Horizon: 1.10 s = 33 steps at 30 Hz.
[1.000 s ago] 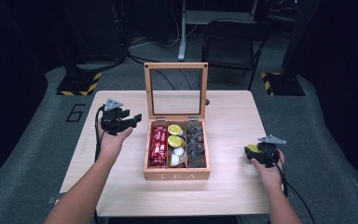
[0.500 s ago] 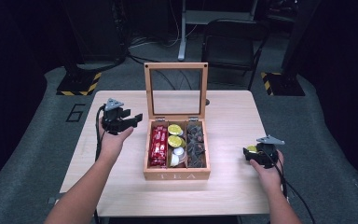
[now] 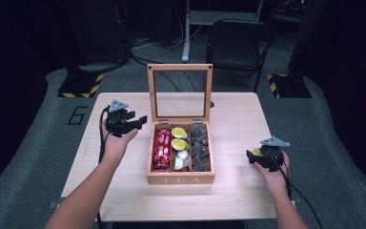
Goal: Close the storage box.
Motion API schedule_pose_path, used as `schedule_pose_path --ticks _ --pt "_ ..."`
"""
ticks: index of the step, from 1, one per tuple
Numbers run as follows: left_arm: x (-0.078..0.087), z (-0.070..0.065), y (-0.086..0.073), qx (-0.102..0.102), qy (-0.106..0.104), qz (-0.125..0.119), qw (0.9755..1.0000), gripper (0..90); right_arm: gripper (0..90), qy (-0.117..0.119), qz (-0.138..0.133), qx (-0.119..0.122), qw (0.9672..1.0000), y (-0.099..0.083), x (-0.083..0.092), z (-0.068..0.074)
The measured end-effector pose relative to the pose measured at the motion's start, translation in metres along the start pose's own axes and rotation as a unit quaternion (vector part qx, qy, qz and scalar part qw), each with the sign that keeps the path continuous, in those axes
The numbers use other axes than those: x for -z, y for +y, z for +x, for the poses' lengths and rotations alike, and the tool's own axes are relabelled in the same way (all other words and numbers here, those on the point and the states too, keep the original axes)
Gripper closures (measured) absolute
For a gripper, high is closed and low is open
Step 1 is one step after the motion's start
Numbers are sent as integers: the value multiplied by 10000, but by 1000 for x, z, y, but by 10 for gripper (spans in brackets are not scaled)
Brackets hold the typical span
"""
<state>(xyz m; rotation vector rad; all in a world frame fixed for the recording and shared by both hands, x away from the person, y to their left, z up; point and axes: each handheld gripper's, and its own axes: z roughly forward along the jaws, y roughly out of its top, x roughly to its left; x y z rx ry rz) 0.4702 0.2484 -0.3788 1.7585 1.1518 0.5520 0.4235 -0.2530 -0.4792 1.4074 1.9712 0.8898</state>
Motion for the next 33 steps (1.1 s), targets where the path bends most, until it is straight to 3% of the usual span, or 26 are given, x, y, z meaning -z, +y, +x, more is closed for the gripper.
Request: schedule_pose_path --ticks 8,20,33 --pt "0 4 0 30 41 17 10000 419 288 402 -88 -125 9991 20 11 7" --pt "-3 0 3 -32 -5 20 10000 419 289 837 -251 97 9961 65 21 24" --pt "-5 -4 6 -64 -39 13 10000 419 293 1170 -192 365 9923 104 26 47"
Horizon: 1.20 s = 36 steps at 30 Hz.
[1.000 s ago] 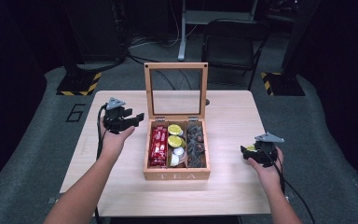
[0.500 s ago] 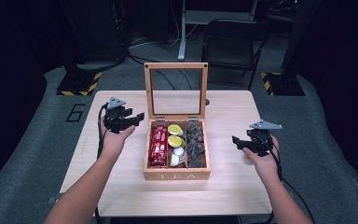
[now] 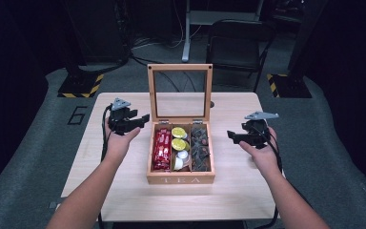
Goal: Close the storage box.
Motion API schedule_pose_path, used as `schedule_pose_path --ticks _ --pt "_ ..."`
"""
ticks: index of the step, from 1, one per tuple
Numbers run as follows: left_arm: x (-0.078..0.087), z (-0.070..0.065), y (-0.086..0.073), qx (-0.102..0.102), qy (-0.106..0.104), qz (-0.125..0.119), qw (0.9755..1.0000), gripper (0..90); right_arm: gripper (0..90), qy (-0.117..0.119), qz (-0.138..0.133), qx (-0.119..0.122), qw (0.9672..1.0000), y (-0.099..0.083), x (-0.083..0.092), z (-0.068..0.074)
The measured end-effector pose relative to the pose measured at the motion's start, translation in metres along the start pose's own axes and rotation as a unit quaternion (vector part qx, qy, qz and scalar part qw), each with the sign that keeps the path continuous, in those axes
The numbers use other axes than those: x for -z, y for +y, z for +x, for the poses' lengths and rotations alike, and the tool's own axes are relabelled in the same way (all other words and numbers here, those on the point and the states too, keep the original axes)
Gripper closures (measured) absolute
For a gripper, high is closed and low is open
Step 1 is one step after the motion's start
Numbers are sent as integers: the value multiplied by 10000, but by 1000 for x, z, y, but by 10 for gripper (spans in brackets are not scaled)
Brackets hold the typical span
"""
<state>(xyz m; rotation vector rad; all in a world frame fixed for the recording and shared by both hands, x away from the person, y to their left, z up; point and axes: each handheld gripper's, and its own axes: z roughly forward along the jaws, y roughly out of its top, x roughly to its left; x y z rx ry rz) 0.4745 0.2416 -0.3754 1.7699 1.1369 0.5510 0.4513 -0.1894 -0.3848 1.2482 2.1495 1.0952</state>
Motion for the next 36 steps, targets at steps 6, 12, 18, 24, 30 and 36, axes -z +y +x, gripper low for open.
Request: schedule_pose_path --ticks 6,12,18,24,30,36 --pt "0 -1 1 -8 -8 -5 10000 419 292 138 -3 211 9997 18 -3 12" --pt "-1 -1 2 -19 -28 1 10000 419 292 221 11 274 9994 34 -10 22" --pt "-1 -3 3 -28 -45 3 10000 419 292 283 41 387 9988 48 -19 29" --pt "-2 -4 3 -42 -75 43 10000 419 292 354 28 368 9987 59 -26 36" --pt "-4 -5 4 -52 -93 19 9999 419 292 389 1 235 9990 67 -33 39" --pt "-5 -5 5 -39 -116 6 9999 419 292 377 8 193 9991 73 -40 41"
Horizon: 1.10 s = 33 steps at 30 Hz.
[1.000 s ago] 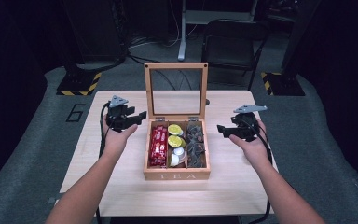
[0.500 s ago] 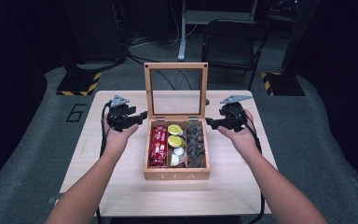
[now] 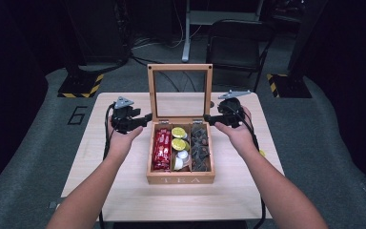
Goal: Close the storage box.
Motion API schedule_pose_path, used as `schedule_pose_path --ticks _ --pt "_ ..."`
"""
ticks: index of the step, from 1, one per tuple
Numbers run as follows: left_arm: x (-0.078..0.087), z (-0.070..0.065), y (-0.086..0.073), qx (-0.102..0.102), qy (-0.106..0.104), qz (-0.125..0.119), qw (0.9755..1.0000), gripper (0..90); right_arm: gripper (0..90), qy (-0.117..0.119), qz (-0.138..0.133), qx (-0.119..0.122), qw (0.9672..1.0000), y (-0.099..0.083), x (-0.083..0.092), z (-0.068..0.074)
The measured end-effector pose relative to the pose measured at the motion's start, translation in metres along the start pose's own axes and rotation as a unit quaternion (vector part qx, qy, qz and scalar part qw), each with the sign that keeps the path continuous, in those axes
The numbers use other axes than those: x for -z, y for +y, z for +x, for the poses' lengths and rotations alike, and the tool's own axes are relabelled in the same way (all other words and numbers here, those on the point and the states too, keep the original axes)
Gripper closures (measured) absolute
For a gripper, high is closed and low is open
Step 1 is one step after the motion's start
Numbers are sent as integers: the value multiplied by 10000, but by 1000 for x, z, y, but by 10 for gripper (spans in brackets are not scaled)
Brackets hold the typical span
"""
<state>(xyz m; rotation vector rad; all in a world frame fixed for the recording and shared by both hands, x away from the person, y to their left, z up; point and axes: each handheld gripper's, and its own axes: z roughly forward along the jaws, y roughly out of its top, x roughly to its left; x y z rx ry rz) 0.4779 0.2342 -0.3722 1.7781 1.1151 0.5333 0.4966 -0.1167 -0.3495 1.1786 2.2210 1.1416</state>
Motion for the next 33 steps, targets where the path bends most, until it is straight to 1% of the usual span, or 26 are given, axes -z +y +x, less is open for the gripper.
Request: schedule_pose_path --ticks 1,2,4,5,6,10,12,13,14,15,16,17,18,19,20,21,22,27,31,33 --pt "0 0 0 8 7 -13 10000 419 292 -17 10 -30 10000 1 -1 1" --pt "0 0 0 -5 0 -16 10000 419 292 -11 -10 12 10000 2 -2 0" --pt "-1 0 0 10 15 -38 10000 419 292 -6 0 23 10000 4 -4 -2" --pt "-1 0 0 13 6 -29 10000 419 293 -24 8 -46 10000 5 -5 -1" --pt "-1 0 0 17 -5 1 10000 419 292 -40 -8 11 10000 6 -6 -3" --pt "-2 0 -1 -39 -9 21 10000 419 292 -80 3 -15 10000 7 -8 -7" --pt "-2 0 -1 -7 0 7 10000 419 292 -98 37 -60 9999 7 -8 -9" --pt "-2 0 -1 -3 0 1 10000 419 292 -109 44 -24 9999 7 -8 -10" --pt "-2 0 -1 3 0 -18 10000 419 293 -115 34 -67 9999 8 -8 -11" --pt "-2 0 -1 -26 -2 -7 10000 419 292 -101 26 -54 9999 8 -8 -12" --pt "-2 -1 -1 -5 -15 3 10000 419 292 -108 31 -93 9999 9 -8 -12" --pt "-2 -2 -1 -12 -14 -10 10000 419 292 -116 21 -42 9999 10 -9 -14" --pt "-2 -2 -1 -25 -26 -7 10000 419 292 -135 30 -123 9998 11 -9 -14" --pt "-2 -2 -1 -26 -32 -6 10000 419 292 -124 31 -92 9999 11 -10 -15" --pt "-2 -2 -1 -53 -34 2 10000 419 292 -128 19 -131 9998 12 -10 -15" --pt "-2 -2 -1 -35 -44 13 10000 419 292 -136 27 -145 9998 13 -11 -15" --pt "-3 -2 -1 -39 -34 12 10000 419 292 -137 22 -87 9999 13 -12 -16" --pt "-5 -2 -1 -25 -40 5 10000 419 293 -125 59 -123 9998 17 -18 -18" --pt "-5 -1 -2 -30 -66 29 10000 419 295 -118 76 -53 9999 20 -25 -19" --pt "-4 -1 -4 -33 -51 35 10000 419 295 -134 85 -117 9998 21 -29 -19"
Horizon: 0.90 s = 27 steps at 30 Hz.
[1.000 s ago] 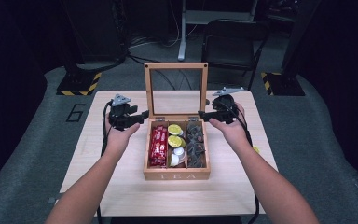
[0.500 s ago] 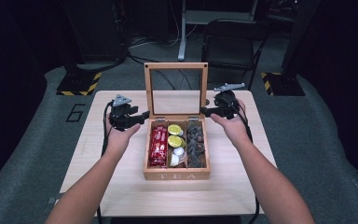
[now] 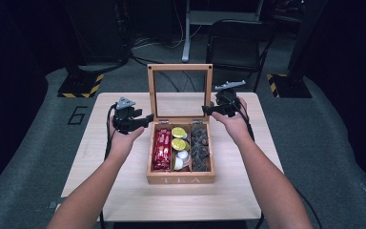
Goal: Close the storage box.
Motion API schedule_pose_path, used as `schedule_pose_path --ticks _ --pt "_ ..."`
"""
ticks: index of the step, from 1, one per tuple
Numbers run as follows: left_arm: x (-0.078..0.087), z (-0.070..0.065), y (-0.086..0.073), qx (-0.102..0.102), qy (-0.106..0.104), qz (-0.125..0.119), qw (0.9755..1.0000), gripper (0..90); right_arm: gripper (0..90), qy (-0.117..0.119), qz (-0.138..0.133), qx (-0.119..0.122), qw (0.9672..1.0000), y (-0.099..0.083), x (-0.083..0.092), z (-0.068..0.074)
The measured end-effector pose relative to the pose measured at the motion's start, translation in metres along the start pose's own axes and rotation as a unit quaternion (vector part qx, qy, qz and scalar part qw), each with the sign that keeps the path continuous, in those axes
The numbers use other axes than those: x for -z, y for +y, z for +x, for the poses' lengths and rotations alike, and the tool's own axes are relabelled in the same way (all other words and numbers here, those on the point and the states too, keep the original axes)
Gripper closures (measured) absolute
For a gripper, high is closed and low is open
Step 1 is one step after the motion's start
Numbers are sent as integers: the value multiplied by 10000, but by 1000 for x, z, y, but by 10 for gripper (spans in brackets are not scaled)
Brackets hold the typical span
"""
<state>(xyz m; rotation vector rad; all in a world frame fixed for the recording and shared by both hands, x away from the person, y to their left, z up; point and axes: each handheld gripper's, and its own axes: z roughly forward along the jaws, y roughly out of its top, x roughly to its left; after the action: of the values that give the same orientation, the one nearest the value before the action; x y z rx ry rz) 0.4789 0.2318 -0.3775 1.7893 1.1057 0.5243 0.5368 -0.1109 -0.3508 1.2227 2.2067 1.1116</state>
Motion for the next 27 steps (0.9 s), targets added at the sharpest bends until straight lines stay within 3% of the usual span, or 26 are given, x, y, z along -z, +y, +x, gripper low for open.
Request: schedule_pose_path --ticks 1,9,15,22,27 --pt "1 0 -1 30 -11 6 10000 419 295 -7 -3 113 9999 0 -2 -2" --pt "8 5 -3 4 28 12 10000 419 297 -138 61 -125 9998 0 -18 -10" --pt "11 8 -5 41 33 -18 10000 420 306 -214 91 -97 9997 -1 -25 -12" --pt "13 8 -7 3 9 5 10000 420 307 -274 85 -268 9992 -1 -33 -16" --pt "13 7 -8 -24 -14 33 10000 420 308 -332 59 -212 9992 -1 -40 -17"
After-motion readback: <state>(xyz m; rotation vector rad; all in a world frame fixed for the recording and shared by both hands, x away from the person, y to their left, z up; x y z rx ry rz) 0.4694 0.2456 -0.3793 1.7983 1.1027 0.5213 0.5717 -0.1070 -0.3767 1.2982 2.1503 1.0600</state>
